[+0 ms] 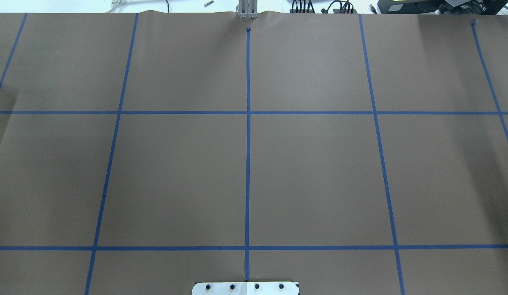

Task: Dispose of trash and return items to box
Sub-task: 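Lower the green bowl into the clear bin beside the cup and release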

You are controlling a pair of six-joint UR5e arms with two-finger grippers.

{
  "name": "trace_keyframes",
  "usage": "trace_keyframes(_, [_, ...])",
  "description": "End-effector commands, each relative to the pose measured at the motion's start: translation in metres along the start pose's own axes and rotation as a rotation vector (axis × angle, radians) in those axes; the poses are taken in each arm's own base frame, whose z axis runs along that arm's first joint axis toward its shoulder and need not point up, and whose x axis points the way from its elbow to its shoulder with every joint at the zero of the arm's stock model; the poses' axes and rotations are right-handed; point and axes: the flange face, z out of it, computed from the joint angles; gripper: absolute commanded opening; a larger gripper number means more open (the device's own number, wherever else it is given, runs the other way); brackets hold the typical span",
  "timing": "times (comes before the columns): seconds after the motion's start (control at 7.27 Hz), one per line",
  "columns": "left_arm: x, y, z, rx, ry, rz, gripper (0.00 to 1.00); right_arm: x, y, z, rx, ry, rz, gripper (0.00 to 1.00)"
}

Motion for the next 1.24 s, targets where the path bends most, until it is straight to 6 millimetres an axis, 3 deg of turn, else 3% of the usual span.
trace_keyframes(0.0, [0.097,0.042,-0.100,0.048,0.076,0.111,0.98,-0.011,-0.014,-0.012,0.039,0.068,-0.028,1.00])
trace_keyframes(0.14, [0.122,0.060,-0.124,0.075,0.086,0.246,0.98,-0.011,-0.026,-0.019,0.066,0.146,-0.042,1.00])
trace_keyframes(0.28, [0.113,0.101,-0.112,0.057,0.069,0.482,0.98,-0.011,-0.027,-0.020,0.069,0.147,-0.053,1.00])
trace_keyframes(0.41, [0.123,0.119,-0.118,0.068,0.068,0.584,0.98,-0.007,-0.021,-0.021,0.064,0.127,-0.047,1.00])
trace_keyframes(0.69, [0.187,0.153,-0.126,-0.028,0.064,0.606,0.98,0.005,-0.003,-0.026,0.053,0.048,-0.087,1.00])
trace_keyframes(0.83, [0.207,0.160,-0.147,-0.048,0.048,0.590,0.98,0.006,-0.004,-0.026,0.051,0.049,-0.085,1.00])
trace_keyframes(1.1, [0.211,0.167,-0.157,-0.034,0.039,0.601,0.98,0.008,-0.003,-0.031,0.061,0.053,-0.077,1.00])
